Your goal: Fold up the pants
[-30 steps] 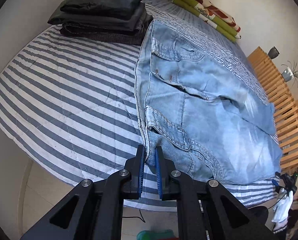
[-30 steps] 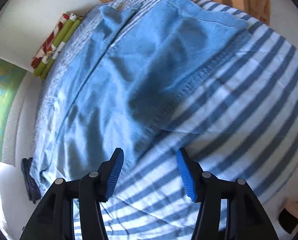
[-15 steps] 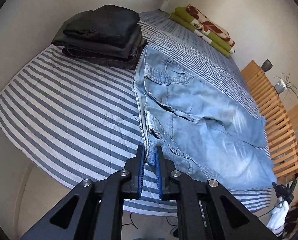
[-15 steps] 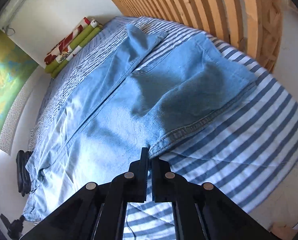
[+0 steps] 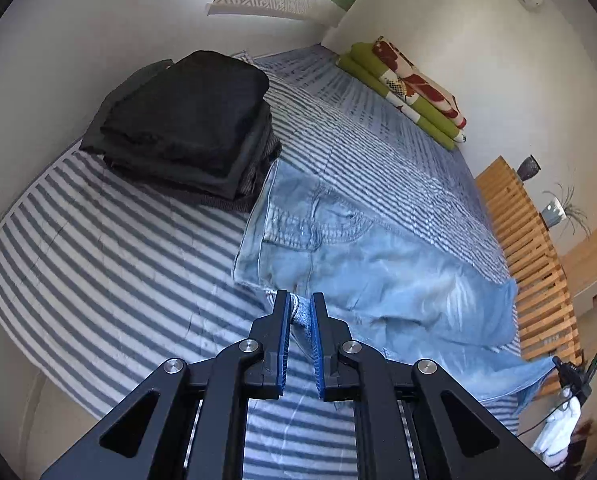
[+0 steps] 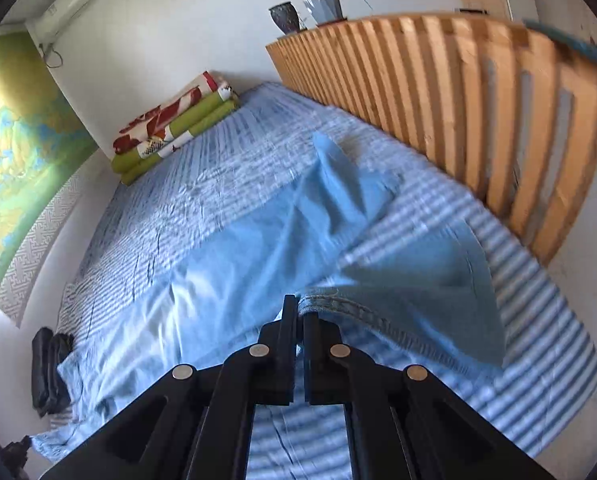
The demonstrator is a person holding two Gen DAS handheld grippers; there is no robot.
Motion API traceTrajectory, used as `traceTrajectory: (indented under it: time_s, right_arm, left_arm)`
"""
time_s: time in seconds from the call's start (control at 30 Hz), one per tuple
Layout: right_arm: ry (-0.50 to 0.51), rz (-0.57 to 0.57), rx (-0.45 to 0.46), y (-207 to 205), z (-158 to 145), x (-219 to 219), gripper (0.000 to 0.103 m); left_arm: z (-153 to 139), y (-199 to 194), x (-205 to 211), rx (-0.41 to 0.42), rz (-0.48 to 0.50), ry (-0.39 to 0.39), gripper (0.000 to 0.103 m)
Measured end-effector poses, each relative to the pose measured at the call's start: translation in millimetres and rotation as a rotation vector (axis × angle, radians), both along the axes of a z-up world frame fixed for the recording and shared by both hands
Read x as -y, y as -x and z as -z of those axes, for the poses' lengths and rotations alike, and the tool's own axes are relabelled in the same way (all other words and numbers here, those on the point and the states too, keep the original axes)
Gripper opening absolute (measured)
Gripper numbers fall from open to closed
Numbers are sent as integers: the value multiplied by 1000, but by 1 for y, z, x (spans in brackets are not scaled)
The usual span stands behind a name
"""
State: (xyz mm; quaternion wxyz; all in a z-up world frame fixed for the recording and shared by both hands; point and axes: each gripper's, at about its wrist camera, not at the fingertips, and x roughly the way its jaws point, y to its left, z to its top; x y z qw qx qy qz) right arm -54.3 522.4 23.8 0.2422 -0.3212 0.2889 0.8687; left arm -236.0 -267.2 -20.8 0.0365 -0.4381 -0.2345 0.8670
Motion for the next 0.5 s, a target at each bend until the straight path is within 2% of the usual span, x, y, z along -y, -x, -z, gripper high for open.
traceTrajectory:
  time_s: [0.13, 0.23, 0.37, 0.5]
  right_arm:
    - [-78, 3, 17, 96, -17, -9, 2]
    - [-129, 11, 56, 165, -13, -12, 2]
    - [-205, 15, 153, 250, 20, -12, 2]
    - [-212, 18, 237, 300, 64, -17, 2]
  left_arm:
    - [-15, 76, -5, 9, -28, 84, 10]
    - [-9, 140, -16, 37, -41, 145, 9]
    - [21, 213, -24, 107, -57, 189, 9]
    - [57, 265, -35, 170, -51, 257, 9]
